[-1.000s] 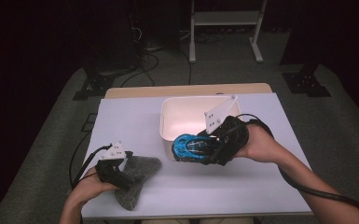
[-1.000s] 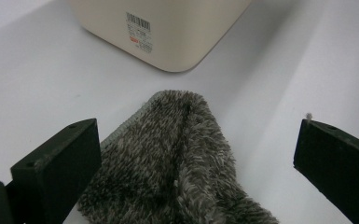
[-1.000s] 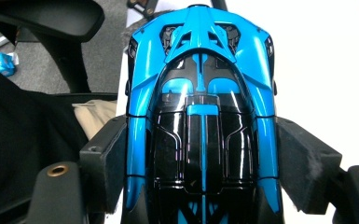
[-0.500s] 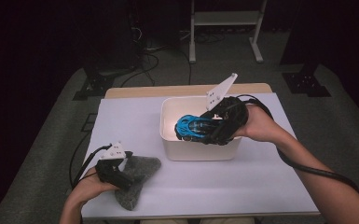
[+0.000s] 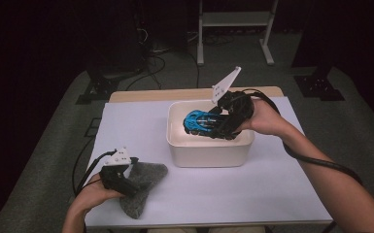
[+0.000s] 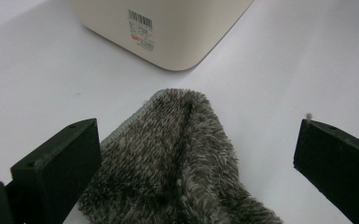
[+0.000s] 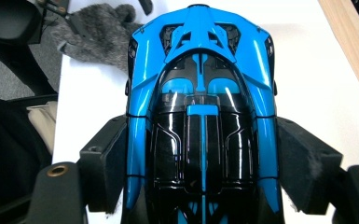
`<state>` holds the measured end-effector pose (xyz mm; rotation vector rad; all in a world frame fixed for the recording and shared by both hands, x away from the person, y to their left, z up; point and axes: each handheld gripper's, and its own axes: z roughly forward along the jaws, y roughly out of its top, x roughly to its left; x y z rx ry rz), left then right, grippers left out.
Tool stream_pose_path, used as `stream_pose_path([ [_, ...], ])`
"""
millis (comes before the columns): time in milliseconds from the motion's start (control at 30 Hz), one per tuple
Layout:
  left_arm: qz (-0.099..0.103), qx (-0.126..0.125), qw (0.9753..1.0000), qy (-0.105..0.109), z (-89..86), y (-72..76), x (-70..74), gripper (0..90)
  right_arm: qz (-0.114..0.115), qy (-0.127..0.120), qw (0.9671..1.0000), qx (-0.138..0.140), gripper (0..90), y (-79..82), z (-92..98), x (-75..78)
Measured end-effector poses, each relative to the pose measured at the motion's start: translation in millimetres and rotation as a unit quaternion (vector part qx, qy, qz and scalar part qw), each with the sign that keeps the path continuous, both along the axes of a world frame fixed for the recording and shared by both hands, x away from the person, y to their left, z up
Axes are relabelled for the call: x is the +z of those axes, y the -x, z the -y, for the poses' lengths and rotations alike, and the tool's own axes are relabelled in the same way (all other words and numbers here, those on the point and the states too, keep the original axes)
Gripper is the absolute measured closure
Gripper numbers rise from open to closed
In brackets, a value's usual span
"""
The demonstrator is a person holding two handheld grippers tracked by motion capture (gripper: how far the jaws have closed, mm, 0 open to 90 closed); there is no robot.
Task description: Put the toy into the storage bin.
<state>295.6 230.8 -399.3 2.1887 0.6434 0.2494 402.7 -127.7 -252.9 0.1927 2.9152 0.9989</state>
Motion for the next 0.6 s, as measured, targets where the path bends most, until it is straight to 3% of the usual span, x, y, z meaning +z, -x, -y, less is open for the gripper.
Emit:
stream_pose_path([
  [300,0.002,0.006,1.0000,-0.001,-5.2,-0.4,-0.7,0.3,-0.022,0.005,0.9997,-0.013,25.3,-21.4,-4.8,-20.8],
  [600,0.003,0.003,1.0000,-0.003,-4.1,0.7,-0.1,0.3,-0.039,0.014,0.9991,-0.014,25.2,-27.9,-8.2,-40.9],
])
